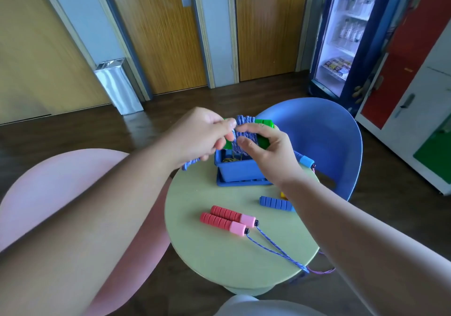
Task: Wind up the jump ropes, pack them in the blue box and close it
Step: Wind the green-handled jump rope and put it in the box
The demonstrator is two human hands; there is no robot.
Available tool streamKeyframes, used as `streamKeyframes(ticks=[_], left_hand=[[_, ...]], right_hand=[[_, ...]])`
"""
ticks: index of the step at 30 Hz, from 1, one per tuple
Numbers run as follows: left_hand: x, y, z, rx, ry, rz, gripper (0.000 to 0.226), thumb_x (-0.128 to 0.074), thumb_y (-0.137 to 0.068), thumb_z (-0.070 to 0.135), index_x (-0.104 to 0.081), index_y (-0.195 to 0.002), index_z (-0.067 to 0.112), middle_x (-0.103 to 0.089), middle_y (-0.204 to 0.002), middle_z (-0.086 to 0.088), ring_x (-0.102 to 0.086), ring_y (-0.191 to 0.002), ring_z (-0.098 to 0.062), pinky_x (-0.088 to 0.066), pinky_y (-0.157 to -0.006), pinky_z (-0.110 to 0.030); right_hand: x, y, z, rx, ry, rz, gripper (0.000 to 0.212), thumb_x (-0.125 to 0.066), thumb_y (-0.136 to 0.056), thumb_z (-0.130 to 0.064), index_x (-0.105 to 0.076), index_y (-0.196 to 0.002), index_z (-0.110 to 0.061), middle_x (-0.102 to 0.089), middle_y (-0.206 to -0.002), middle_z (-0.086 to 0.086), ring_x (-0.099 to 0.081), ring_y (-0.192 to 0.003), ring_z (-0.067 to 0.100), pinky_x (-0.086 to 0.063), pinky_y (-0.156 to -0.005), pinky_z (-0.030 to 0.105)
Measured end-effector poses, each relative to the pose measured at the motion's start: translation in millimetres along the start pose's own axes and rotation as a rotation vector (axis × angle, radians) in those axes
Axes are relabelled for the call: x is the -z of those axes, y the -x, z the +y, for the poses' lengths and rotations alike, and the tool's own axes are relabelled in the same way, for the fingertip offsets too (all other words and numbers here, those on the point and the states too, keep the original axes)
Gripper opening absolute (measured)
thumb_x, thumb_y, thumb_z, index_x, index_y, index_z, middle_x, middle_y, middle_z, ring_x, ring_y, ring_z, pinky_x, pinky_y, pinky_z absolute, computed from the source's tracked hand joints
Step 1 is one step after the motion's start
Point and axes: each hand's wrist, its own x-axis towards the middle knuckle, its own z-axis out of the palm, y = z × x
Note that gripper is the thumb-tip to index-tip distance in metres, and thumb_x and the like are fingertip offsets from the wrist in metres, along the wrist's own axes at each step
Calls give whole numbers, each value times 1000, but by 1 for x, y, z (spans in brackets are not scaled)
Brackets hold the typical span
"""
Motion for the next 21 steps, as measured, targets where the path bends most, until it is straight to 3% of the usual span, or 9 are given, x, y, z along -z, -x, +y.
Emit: streamKeyframes(ticks=[4, 8, 12, 16, 19, 21], left_hand=[[9, -5, 6, -48, -180, 92, 41, -62, -100, 43, -71, -75, 12, -53, -50, 7, -46, -50, -18, -45, -54, -33], [0, -8, 4, 30, -70, 23, 40, -60, -103, 37, -66, -77, 8, -45, -51, 5, -40, -49, -17, -41, -50, -31], [3, -9, -2, 29, -79, 14, 38, -61, -102, 37, -68, -79, 7, -46, -52, 5, -42, -50, -15, -43, -50, -31], [22, -8, -10, -104, -274, 46, 21, -75, -92, 38, -76, -80, 21, -65, -62, 2, -53, -47, -13, -53, -54, -38], [35, -6, -17, -176, -330, 119, 6, -82, -87, 27, -79, -82, 26, -72, -68, 9, -61, -54, -6, -57, -58, -33], [40, -4, -25, -203, -342, 192, 8, -84, -84, 22, -79, -81, 27, -72, -66, 10, -64, -58, -5, -57, -63, -33]], right_hand=[[-9, 8, 2, 4, 23, -31, 44, -93, -62, -43, -76, -102, -33, -67, -96, -10, -61, -94, 13, -51, -89, 30], [-20, 9, 6, -118, 45, 4, 57, -92, -52, -60, -76, -102, -38, -71, -110, 2, -68, -100, 16, -56, -94, 37], [-21, 11, 4, -118, 126, 57, 35, -85, -61, -51, -75, -93, -41, -73, -104, -1, -68, -91, 15, -55, -83, 29], [-5, 12, 3, -127, 72, 90, 22, -90, -72, -26, -78, -90, -32, -75, -97, -2, -70, -81, 10, -55, -78, 23], [4, 15, 1, -133, 35, 69, 20, -89, -75, -15, -78, -90, -23, -75, -88, -7, -73, -80, 19, -58, -80, 26], [8, 17, 0, -136, 8, 62, 19, -88, -76, -12, -78, -90, -21, -75, -84, -6, -74, -78, 22, -59, -82, 29]])
